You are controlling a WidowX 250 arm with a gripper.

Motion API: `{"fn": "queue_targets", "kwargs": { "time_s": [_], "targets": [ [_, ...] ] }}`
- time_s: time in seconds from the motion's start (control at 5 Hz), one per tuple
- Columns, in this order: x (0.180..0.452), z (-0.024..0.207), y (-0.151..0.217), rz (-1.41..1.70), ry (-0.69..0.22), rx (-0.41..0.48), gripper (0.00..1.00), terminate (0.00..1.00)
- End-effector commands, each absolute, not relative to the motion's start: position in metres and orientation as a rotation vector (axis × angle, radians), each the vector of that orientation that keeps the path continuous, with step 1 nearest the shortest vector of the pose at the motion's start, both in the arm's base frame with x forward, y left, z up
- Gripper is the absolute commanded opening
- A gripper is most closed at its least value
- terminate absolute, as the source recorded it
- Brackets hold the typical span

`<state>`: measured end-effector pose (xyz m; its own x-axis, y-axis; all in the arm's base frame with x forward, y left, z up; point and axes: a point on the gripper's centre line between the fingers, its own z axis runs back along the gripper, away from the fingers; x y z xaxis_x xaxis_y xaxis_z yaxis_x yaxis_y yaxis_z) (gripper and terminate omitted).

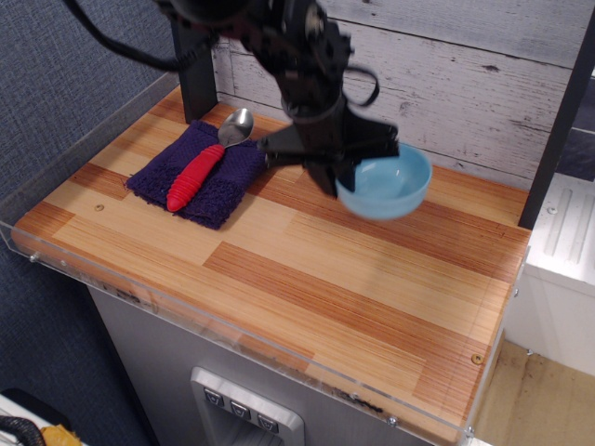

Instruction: Put the bowl right under the napkin.

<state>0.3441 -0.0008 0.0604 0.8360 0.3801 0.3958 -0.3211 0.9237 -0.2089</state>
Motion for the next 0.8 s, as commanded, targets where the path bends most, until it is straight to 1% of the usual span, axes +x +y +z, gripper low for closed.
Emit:
{"fn": "queue_targets", "kwargs": {
  "time_s": [0.0, 0.2, 0.4, 0.6],
  "targets": [
    [0.325, 0.12, 0.024, 0.428, -0.575, -0.138, 0.0, 0.0],
    [0.308, 0.135, 0.041, 0.462, -0.611, -0.123, 0.0, 0.0],
    [0.282, 0.135, 0.063, 0.512, -0.62, -0.078, 0.0, 0.0],
    [0.264, 0.127, 0.081, 0.535, -0.605, -0.031, 0.0, 0.0]
  ]
}}
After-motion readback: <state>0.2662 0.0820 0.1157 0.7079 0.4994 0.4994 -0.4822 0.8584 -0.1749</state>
